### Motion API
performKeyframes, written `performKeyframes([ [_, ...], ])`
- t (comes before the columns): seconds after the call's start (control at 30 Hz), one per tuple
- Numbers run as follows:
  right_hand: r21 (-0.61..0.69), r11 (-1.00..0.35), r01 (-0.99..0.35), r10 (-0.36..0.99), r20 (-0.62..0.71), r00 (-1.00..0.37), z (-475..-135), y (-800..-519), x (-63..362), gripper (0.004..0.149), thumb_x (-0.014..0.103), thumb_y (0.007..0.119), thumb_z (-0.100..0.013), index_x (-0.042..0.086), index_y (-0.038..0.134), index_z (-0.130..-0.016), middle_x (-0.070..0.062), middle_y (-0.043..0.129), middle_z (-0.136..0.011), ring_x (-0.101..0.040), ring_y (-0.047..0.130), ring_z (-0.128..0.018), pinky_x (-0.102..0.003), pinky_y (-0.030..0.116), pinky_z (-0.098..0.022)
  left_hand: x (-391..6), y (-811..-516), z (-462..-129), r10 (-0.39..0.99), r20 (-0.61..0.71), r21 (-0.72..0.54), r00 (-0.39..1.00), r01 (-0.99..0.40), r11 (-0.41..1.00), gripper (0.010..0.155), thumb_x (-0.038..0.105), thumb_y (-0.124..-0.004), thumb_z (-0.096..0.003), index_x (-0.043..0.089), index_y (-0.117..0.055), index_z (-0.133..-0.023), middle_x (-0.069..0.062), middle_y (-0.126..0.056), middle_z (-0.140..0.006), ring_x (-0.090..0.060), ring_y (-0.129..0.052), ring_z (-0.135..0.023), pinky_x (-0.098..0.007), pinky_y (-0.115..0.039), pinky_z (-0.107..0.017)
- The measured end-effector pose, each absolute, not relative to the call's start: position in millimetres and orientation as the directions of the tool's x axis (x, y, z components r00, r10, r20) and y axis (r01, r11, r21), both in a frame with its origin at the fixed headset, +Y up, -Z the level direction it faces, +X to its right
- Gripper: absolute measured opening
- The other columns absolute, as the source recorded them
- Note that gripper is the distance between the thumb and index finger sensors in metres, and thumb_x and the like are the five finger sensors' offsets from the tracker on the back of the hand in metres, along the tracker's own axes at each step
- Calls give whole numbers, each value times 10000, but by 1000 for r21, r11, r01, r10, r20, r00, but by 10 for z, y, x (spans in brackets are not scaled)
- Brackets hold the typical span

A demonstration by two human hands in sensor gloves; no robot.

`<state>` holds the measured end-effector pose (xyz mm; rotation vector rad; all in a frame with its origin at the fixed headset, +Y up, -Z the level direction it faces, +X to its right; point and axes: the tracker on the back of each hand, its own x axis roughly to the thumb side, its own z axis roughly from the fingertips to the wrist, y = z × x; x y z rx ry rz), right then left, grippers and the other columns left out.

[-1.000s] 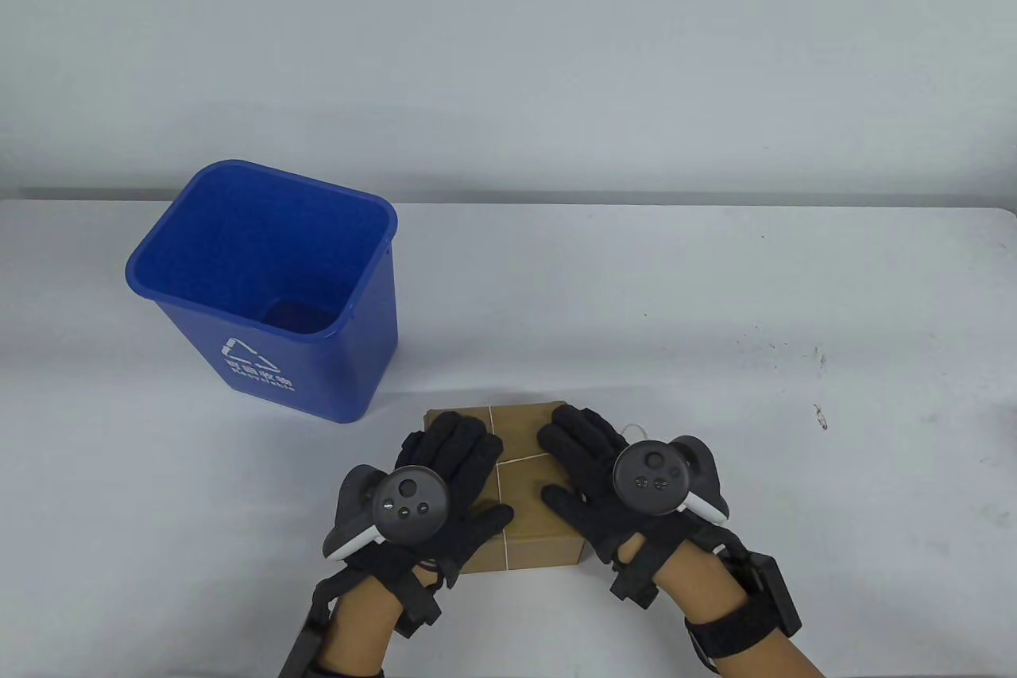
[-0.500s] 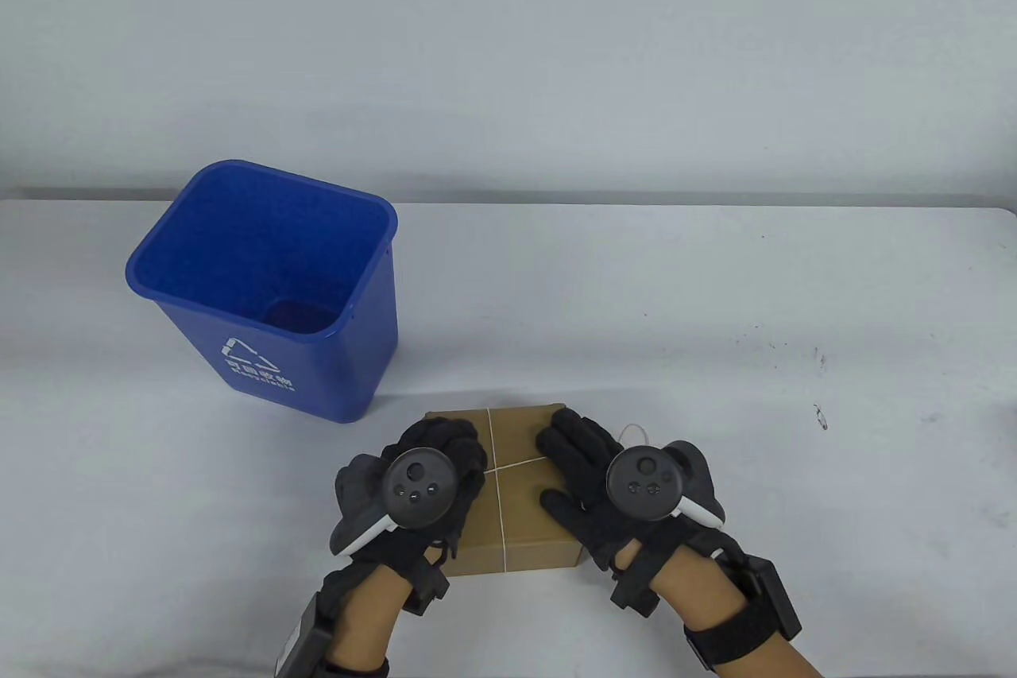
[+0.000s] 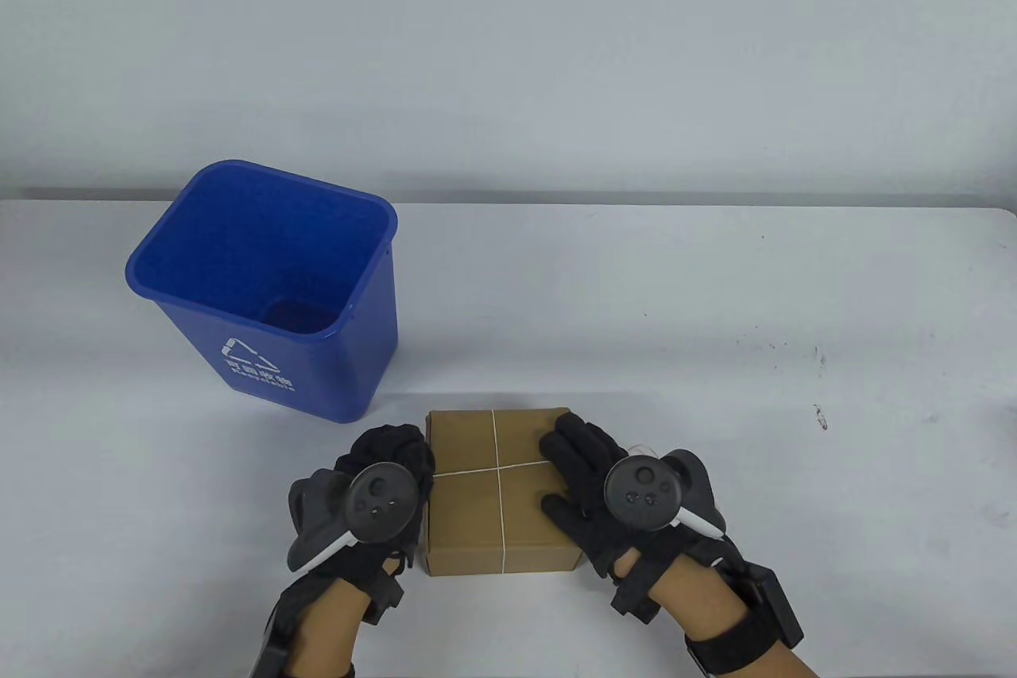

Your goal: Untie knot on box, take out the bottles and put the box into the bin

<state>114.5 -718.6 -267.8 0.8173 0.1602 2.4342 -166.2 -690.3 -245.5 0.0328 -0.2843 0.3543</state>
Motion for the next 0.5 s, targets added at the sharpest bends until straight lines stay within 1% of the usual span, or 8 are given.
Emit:
performKeyframes([
  [0.17, 280, -835, -475, 547, 519, -657, -2680, -7189, 1149, 717, 468, 606, -514, 93, 361, -1074, -152, 182, -1123, -606, 351, -967, -743, 383, -616, -1724, -6961, -2494, 339, 252, -67, 907, -333, 941, 441, 257, -725, -484, 88, -754, -891, -130, -613, -1053, -468, -598, -996, -617, -605, -672],
  [0.2, 280, -834, -475, 548, 519, -656, -2680, -7189, 1149, 717, 468, 605, -514, 93, 359, -1074, -150, 182, -1123, -605, 350, -968, -742, 382, -617, -1733, -6975, -2506, 337, 243, -75, 910, -328, 942, 457, 256, -727, -483, 54, -756, -892, -132, -613, -1053, -471, -596, -997, -621, -603, -672],
  [0.27, 280, -834, -475, 548, 519, -657, -2681, -7191, 1151, 717, 469, 604, -514, 94, 359, -1074, -150, 182, -1123, -605, 351, -968, -742, 384, -617, -1756, -7000, -2526, 327, 224, -91, 918, -314, 945, 455, 256, -727, -485, 56, -755, -893, -137, -607, -1056, -474, -589, -1001, -624, -595, -679],
  [0.3, 280, -834, -475, 548, 518, -656, -2681, -7192, 1151, 717, 469, 603, -514, 94, 358, -1074, -151, 180, -1123, -606, 352, -967, -742, 384, -616, -1775, -7018, -2542, 326, 216, -99, 921, -311, 945, 442, 258, -727, -485, 88, -754, -892, -129, -608, -1057, -470, -587, -1004, -626, -594, -680],
  [0.33, 281, -834, -475, 549, 518, -656, -2681, -7193, 1152, 717, 469, 603, -514, 94, 358, -1074, -150, 181, -1123, -604, 354, -968, -742, 385, -616, -1796, -7038, -2560, 328, 207, -108, 922, -312, 944, 455, 256, -728, -485, 56, -757, -893, -136, -610, -1056, -474, -587, -1003, -628, -592, -681],
  [0.5, 283, -832, -477, 551, 517, -655, -2681, -7196, 1155, 717, 469, 602, -514, 94, 357, -1074, -150, 177, -1123, -606, 361, -966, -741, 388, -616, -1920, -7174, -2659, 335, 133, -164, 933, -313, 936, 450, 250, -732, -486, 60, -759, -892, -142, -604, -1058, -481, -577, -1004, -640, -573, -688],
])
